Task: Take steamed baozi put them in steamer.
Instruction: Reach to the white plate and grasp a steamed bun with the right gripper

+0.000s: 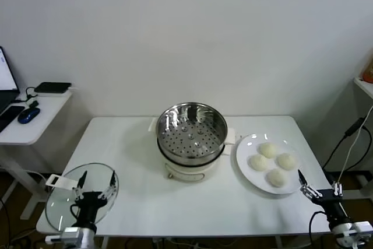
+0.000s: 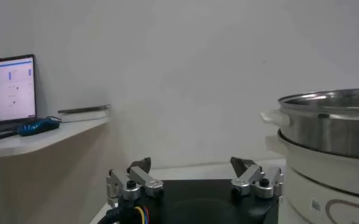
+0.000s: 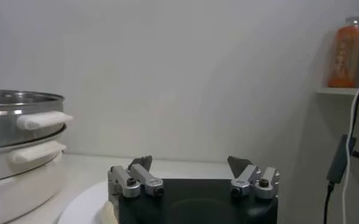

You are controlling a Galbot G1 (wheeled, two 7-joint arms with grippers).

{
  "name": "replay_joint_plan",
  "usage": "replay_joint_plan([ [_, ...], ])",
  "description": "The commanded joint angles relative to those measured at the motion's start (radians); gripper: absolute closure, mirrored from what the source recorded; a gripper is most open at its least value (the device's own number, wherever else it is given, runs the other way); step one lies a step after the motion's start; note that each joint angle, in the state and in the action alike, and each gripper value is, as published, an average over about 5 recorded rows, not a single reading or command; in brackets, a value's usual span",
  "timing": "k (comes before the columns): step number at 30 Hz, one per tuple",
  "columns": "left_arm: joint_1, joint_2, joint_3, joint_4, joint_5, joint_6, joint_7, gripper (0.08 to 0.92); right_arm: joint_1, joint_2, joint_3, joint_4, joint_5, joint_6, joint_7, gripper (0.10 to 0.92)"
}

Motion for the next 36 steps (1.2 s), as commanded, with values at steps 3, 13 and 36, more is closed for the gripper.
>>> replay_joint_plan([
  [3,-0.003,-0.006,0.004,0.013,-0.01,-0.119,0.064,0.177,0.143,-0.09,-0.022,0.019,-0.065,-0.116,0.003,0.203],
  [13,-0.031,-0.007,0.012,0.069,0.013,-0.107,0.028,0.177,0.537,-0.416,-0.253,-0.085,-0.077,-0.444,-0.107,0.203],
  [36,-0.046,0.028,0.029,0.108,0.004,-0.101,0.023,0.177,1.783,-0.401,-1.525,-0.868,-0.511,-0.064,-1.037,0.203],
])
